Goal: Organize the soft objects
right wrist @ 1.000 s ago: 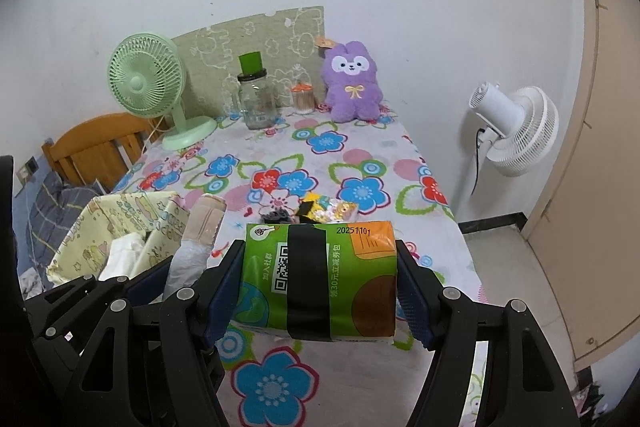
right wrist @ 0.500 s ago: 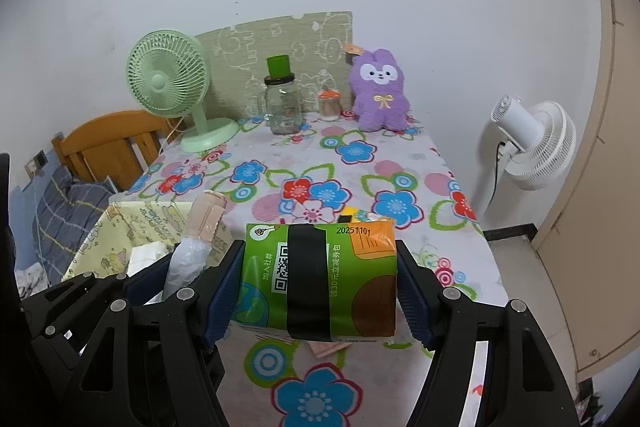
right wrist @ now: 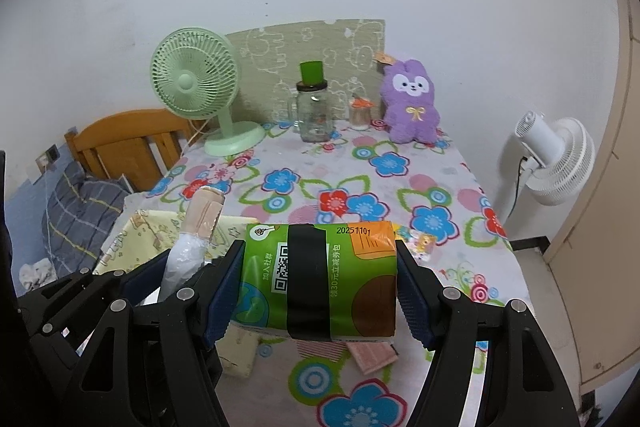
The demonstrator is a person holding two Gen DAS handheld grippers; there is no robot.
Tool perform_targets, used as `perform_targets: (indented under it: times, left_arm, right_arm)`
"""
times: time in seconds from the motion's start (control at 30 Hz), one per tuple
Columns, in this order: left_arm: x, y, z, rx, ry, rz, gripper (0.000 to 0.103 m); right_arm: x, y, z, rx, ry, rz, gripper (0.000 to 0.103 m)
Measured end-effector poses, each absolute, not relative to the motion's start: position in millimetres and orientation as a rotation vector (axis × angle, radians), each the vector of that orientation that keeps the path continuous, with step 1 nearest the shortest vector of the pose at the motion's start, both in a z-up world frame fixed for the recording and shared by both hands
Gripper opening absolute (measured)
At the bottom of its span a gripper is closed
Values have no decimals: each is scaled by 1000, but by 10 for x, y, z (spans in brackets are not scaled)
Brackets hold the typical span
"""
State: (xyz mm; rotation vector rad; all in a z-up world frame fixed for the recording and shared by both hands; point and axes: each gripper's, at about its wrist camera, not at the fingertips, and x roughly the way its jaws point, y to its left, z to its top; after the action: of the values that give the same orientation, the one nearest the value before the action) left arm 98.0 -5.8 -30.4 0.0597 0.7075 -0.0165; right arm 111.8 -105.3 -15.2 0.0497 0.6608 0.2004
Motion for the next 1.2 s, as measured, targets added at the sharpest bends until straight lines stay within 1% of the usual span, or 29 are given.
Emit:
perform_targets:
  times: [0.47, 1.2]
  left_arm:
    - [1039, 380, -326, 39, 705, 29, 26]
    - [1195, 880, -617, 13, 791, 117, 27]
  right_arm:
    - [1210, -584, -126, 7, 665, 247, 73]
    - [1482, -3, -407, -31, 738, 342, 73]
